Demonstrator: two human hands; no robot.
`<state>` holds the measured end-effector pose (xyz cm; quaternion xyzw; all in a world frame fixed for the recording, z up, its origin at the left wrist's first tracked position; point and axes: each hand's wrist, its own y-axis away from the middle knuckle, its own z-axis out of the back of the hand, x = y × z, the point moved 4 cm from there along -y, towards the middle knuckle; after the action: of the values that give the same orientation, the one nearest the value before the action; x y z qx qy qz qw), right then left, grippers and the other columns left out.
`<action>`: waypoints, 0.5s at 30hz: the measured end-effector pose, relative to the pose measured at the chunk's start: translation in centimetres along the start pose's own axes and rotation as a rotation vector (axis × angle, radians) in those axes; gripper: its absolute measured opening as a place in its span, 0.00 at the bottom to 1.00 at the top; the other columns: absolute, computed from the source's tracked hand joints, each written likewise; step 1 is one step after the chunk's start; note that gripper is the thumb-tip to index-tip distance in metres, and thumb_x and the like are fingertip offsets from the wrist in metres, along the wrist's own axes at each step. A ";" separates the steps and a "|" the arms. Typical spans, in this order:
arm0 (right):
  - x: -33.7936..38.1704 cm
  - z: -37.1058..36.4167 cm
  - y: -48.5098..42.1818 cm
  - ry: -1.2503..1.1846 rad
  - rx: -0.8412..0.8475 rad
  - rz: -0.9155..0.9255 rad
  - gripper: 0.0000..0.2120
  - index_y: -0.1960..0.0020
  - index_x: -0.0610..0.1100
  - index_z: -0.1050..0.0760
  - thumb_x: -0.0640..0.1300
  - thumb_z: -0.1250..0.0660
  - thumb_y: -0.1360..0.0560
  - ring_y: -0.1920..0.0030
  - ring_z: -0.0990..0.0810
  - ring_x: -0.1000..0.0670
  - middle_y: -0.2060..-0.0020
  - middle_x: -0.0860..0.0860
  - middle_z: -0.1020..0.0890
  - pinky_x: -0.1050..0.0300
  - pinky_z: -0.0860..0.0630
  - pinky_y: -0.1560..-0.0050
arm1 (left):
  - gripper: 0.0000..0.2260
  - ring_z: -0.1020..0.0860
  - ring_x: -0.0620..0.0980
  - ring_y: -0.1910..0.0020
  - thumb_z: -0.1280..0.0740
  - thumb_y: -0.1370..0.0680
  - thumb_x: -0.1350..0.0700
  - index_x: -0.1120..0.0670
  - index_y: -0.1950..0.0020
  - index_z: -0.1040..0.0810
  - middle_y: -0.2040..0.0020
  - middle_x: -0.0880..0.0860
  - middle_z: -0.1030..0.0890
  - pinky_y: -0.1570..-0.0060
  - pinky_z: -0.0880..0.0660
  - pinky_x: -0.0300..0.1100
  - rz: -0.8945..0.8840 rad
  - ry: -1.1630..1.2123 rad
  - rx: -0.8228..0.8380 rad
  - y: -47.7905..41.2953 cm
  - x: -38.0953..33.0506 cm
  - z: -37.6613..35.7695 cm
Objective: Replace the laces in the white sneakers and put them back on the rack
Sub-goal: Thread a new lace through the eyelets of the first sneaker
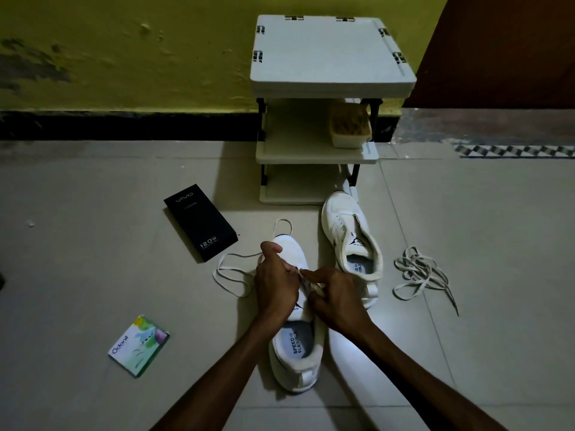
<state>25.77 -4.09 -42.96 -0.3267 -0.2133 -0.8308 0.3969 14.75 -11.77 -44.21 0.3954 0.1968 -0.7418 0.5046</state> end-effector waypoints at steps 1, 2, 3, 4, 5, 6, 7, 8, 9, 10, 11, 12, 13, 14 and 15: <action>-0.1 -0.1 0.0 -0.005 0.002 -0.011 0.20 0.36 0.45 0.21 0.38 0.31 0.28 0.46 0.19 0.46 0.46 0.45 0.17 0.62 0.28 0.48 | 0.18 0.22 0.53 0.54 0.33 0.27 0.65 0.54 0.40 0.33 0.53 0.55 0.20 0.59 0.35 0.37 0.018 0.001 -0.002 -0.1 -0.1 0.0; -0.2 -0.1 0.0 -0.013 0.002 -0.017 0.21 0.35 0.46 0.21 0.39 0.31 0.28 0.46 0.19 0.47 0.45 0.46 0.17 0.62 0.28 0.47 | 0.18 0.23 0.52 0.55 0.33 0.27 0.65 0.54 0.40 0.33 0.53 0.55 0.20 0.60 0.35 0.36 0.034 0.004 0.001 -0.2 -0.1 0.1; -0.3 -0.1 0.0 -0.017 0.000 -0.021 0.21 0.35 0.46 0.21 0.39 0.30 0.28 0.45 0.19 0.48 0.45 0.46 0.17 0.63 0.28 0.46 | 0.19 0.24 0.50 0.56 0.32 0.27 0.65 0.55 0.39 0.33 0.54 0.55 0.20 0.60 0.36 0.35 0.046 0.003 0.006 -0.3 -0.2 0.1; -0.3 -0.1 0.0 -0.024 0.002 -0.026 0.20 0.36 0.46 0.21 0.39 0.30 0.28 0.45 0.19 0.48 0.45 0.46 0.17 0.64 0.29 0.47 | 0.19 0.25 0.49 0.57 0.32 0.27 0.65 0.55 0.39 0.32 0.54 0.54 0.20 0.61 0.36 0.34 0.055 -0.006 0.015 -0.5 -0.1 0.2; -0.3 0.0 0.0 -0.037 0.008 -0.029 0.20 0.36 0.45 0.21 0.39 0.30 0.28 0.46 0.19 0.48 0.45 0.46 0.17 0.64 0.29 0.49 | 0.20 0.25 0.49 0.57 0.31 0.27 0.64 0.55 0.39 0.33 0.54 0.53 0.20 0.61 0.37 0.34 0.060 -0.023 0.023 -0.6 -0.2 0.2; -0.2 0.1 0.0 -0.053 0.013 -0.029 0.19 0.37 0.45 0.20 0.38 0.31 0.28 0.46 0.19 0.47 0.46 0.45 0.17 0.65 0.30 0.50 | 0.20 0.24 0.50 0.56 0.31 0.27 0.63 0.55 0.38 0.33 0.53 0.53 0.20 0.61 0.37 0.34 0.059 -0.046 0.028 -0.7 -0.2 0.3; -0.1 0.2 0.0 -0.067 0.018 -0.031 0.18 0.38 0.44 0.20 0.37 0.31 0.28 0.47 0.19 0.47 0.47 0.45 0.17 0.65 0.31 0.51 | 0.20 0.23 0.51 0.54 0.32 0.27 0.63 0.54 0.39 0.34 0.52 0.53 0.19 0.60 0.37 0.35 0.053 -0.066 0.030 -0.7 -0.2 0.2; 0.0 0.4 0.1 -0.081 0.021 -0.034 0.18 0.39 0.44 0.20 0.36 0.31 0.28 0.47 0.19 0.47 0.48 0.45 0.16 0.65 0.30 0.51 | 0.20 0.23 0.52 0.53 0.32 0.27 0.62 0.53 0.39 0.34 0.52 0.54 0.19 0.59 0.36 0.36 0.044 -0.082 0.026 -0.7 -0.3 0.2; -0.1 0.4 0.1 -0.097 0.019 -0.035 0.18 0.39 0.45 0.20 0.35 0.31 0.28 0.48 0.19 0.48 0.48 0.45 0.16 0.66 0.29 0.51 | 0.19 0.23 0.52 0.54 0.33 0.26 0.62 0.52 0.39 0.35 0.52 0.54 0.19 0.59 0.36 0.38 0.033 -0.095 0.019 -0.5 -0.5 0.2; -0.1 0.5 0.1 -0.121 0.014 -0.030 0.19 0.39 0.46 0.19 0.35 0.31 0.28 0.48 0.19 0.50 0.47 0.46 0.16 0.68 0.29 0.52 | 0.18 0.23 0.52 0.56 0.35 0.26 0.62 0.51 0.39 0.36 0.53 0.54 0.19 0.60 0.35 0.39 0.021 -0.105 0.009 -0.2 -0.5 0.2; -0.1 0.6 0.2 -0.152 0.013 -0.028 0.19 0.39 0.46 0.19 0.33 0.31 0.29 0.48 0.19 0.52 0.47 0.48 0.16 0.73 0.29 0.52 | 0.18 0.23 0.53 0.57 0.36 0.26 0.62 0.51 0.39 0.36 0.54 0.55 0.19 0.61 0.35 0.41 0.007 -0.108 -0.003 0.0 -0.6 0.1; -0.2 0.6 0.2 -0.182 0.015 -0.032 0.21 0.39 0.47 0.19 0.32 0.32 0.29 0.47 0.20 0.54 0.46 0.50 0.16 0.77 0.30 0.52 | 0.17 0.22 0.54 0.57 0.36 0.26 0.62 0.50 0.40 0.37 0.55 0.54 0.19 0.62 0.33 0.43 -0.004 -0.099 -0.016 0.3 -0.6 0.0; -0.1 0.7 0.2 -0.203 0.014 -0.038 0.23 0.38 0.47 0.20 0.30 0.32 0.30 0.45 0.20 0.56 0.45 0.52 0.17 0.78 0.31 0.50 | 0.17 0.21 0.55 0.57 0.35 0.26 0.62 0.50 0.41 0.37 0.57 0.54 0.19 0.62 0.31 0.44 -0.013 -0.077 -0.028 0.5 -0.4 0.0; -0.1 0.7 0.2 -0.220 0.014 -0.043 0.25 0.38 0.48 0.20 0.29 0.33 0.31 0.44 0.20 0.57 0.44 0.54 0.18 0.79 0.31 0.49 | 0.18 0.21 0.56 0.57 0.35 0.26 0.62 0.49 0.42 0.38 0.59 0.53 0.18 0.61 0.30 0.45 -0.019 -0.053 -0.033 0.7 -0.4 -0.1; 0.0 0.7 0.3 -0.232 0.018 -0.047 0.26 0.38 0.48 0.20 0.29 0.34 0.32 0.44 0.21 0.58 0.45 0.57 0.18 0.79 0.31 0.49 | 0.18 0.20 0.55 0.57 0.34 0.26 0.61 0.49 0.43 0.39 0.60 0.52 0.18 0.61 0.30 0.45 -0.031 -0.039 -0.034 0.8 -0.3 -0.1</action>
<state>26.25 -3.83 -42.40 -0.4120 -0.2727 -0.7947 0.3527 15.55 -11.88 -43.92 0.3694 0.2055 -0.7536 0.5034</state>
